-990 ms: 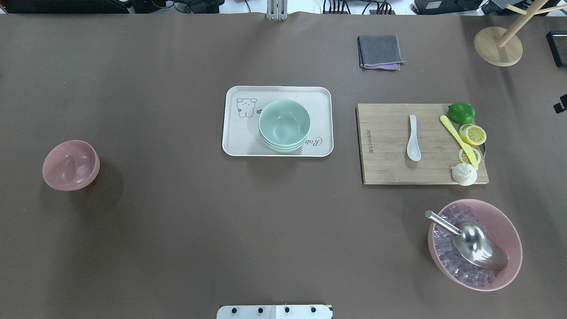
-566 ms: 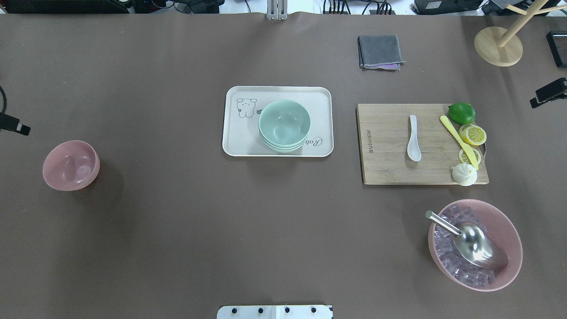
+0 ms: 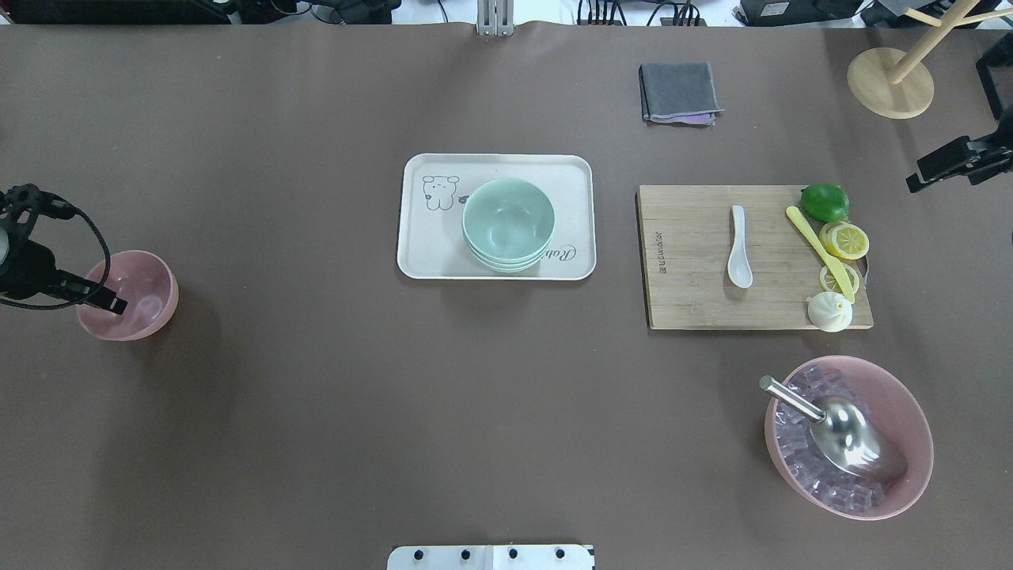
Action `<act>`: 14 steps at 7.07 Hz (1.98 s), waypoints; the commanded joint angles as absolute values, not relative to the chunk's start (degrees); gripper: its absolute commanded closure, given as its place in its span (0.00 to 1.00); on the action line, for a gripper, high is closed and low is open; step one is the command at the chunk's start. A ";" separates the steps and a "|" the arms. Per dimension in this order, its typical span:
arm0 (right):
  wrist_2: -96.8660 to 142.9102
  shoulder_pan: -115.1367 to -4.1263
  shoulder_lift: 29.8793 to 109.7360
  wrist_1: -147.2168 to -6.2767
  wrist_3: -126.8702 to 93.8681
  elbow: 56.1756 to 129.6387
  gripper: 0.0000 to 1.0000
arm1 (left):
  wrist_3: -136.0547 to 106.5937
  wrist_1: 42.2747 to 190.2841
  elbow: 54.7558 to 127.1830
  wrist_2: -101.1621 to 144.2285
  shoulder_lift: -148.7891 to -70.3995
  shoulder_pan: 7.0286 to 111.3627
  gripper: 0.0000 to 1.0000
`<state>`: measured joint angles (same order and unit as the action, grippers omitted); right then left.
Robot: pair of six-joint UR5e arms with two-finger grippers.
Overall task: Stack pink bowl on green and place spoon
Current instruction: 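Carry the pink bowl with the left gripper while the right reaches the spoon, then lower the pink bowl onto the green bowls while the right gripper grasps the white spoon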
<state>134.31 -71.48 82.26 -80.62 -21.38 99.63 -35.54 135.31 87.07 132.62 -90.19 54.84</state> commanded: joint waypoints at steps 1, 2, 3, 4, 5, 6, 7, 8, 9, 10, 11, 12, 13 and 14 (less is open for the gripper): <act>134.74 -69.71 80.96 -80.16 -23.62 99.67 0.00 | -41.34 126.90 93.29 136.03 -94.62 56.32 1.00; 134.21 -66.56 78.60 -79.98 -30.43 99.75 0.00 | -46.18 115.25 99.00 136.49 -101.71 56.95 1.00; 132.38 -63.31 77.01 -79.98 -34.93 99.84 0.00 | -54.58 108.35 102.36 136.06 -109.00 56.43 1.00; 131.23 -60.24 75.60 -79.98 -40.46 100.02 0.00 | -64.06 107.41 101.87 135.18 -115.95 54.16 1.00; 127.65 -55.94 73.24 -79.98 -47.39 99.67 0.00 | -65.64 107.32 101.69 127.26 -120.28 47.88 1.00; 124.05 -52.33 71.73 -79.89 -49.37 98.80 0.00 | -69.57 107.40 99.95 121.35 -124.24 43.29 1.00; 122.62 -51.25 71.02 -79.63 -49.57 96.35 0.00 | -72.22 107.23 94.89 120.33 -129.67 41.76 1.00; 122.52 -50.89 70.67 -78.58 -49.57 93.72 0.01 | -72.16 107.40 90.40 119.97 -133.64 40.09 1.00; 122.52 -50.80 70.58 -75.88 -50.61 91.34 0.01 | -72.07 107.66 87.22 117.62 -136.55 38.86 1.00; 121.30 -50.63 69.01 -75.07 -54.28 88.62 0.10 | -71.81 107.84 85.62 116.21 -137.36 38.15 1.00; 119.90 -50.02 68.12 -74.80 -54.93 86.77 0.11 | -71.72 107.93 84.74 114.80 -137.81 37.36 1.00; 119.80 -48.88 68.03 -74.27 -55.11 86.75 0.10 | -71.28 107.93 84.64 114.70 -137.81 37.18 1.00; 119.79 -48.61 68.03 -74.27 -55.11 86.66 0.10 | -69.28 108.02 83.94 114.61 -137.81 37.26 1.00; 119.71 -48.08 68.03 -74.27 -55.02 86.49 0.10 | -66.30 109.32 82.63 114.17 -137.81 37.79 1.00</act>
